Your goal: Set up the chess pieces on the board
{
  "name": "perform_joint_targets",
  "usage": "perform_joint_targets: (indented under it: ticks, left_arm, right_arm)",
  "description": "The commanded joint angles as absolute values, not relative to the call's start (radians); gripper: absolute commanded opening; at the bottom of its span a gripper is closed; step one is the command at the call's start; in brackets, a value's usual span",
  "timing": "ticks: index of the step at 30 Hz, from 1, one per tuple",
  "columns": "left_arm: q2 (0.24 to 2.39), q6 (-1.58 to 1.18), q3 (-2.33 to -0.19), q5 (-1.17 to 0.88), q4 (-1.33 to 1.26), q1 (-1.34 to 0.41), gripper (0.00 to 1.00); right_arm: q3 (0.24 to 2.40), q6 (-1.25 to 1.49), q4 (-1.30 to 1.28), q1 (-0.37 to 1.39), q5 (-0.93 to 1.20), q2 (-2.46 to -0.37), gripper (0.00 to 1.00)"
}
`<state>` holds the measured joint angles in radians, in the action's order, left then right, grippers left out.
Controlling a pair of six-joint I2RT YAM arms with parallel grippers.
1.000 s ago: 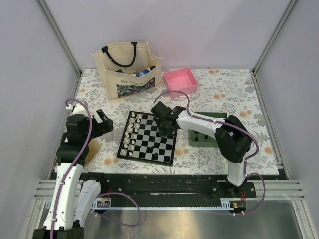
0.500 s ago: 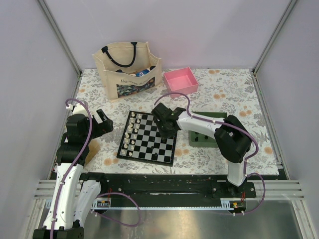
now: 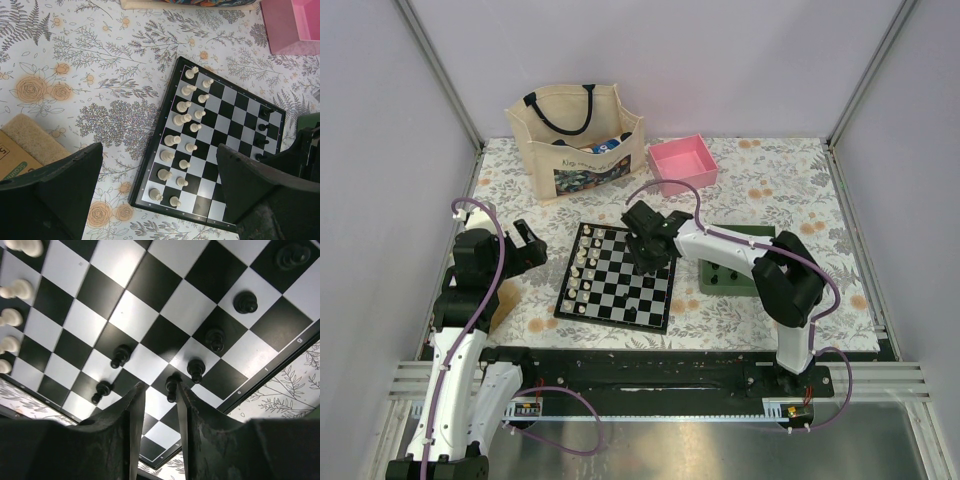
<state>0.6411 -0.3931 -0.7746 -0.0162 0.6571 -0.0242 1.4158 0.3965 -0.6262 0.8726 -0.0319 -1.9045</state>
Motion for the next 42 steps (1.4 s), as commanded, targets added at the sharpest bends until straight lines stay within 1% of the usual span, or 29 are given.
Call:
perform_joint_targets:
  ticks: [1, 3, 5, 6, 25, 28, 42]
  left_arm:
    - [0.629, -0.399, -0.772, -0.035, 0.615, -0.018, 0.99]
    - [0.629, -0.399, -0.770, -0.035, 0.615, -0.017, 0.99]
    - [0.629, -0.399, -0.772, -0.035, 0.614, -0.018, 0.99]
    - [0.630, -0.399, -0.770, -0.035, 0.614, -0.017, 0.99]
    - [0.635, -0.399, -0.773, -0.038, 0.614, -0.015, 0.99]
    - [0.634, -0.399, -0.775, -0.038, 0.614, -0.015, 0.99]
    - [0.629, -0.400, -0.772, -0.040, 0.615, -0.015, 0.99]
  right_arm:
    - [1.505, 0.377, -0.624, 0.873, -0.003, -1.877, 0.41]
    - [1.525, 0.380, -0.627, 0.877, -0.002, -1.904, 0.42]
    - [1.543, 0.385, -0.630, 0.882, 0.024, -1.925, 0.46]
    - [1.549, 0.390, -0.630, 0.885, 0.032, -1.934, 0.47]
    - [1.589, 0.405, -0.627, 0.922, 0.060, -2.032, 0.48]
    - [1.592, 0.403, -0.626, 0.923, 0.058, -2.040, 0.46]
    - [1.595, 0.396, -0.643, 0.925, 0.020, -2.042, 0.25]
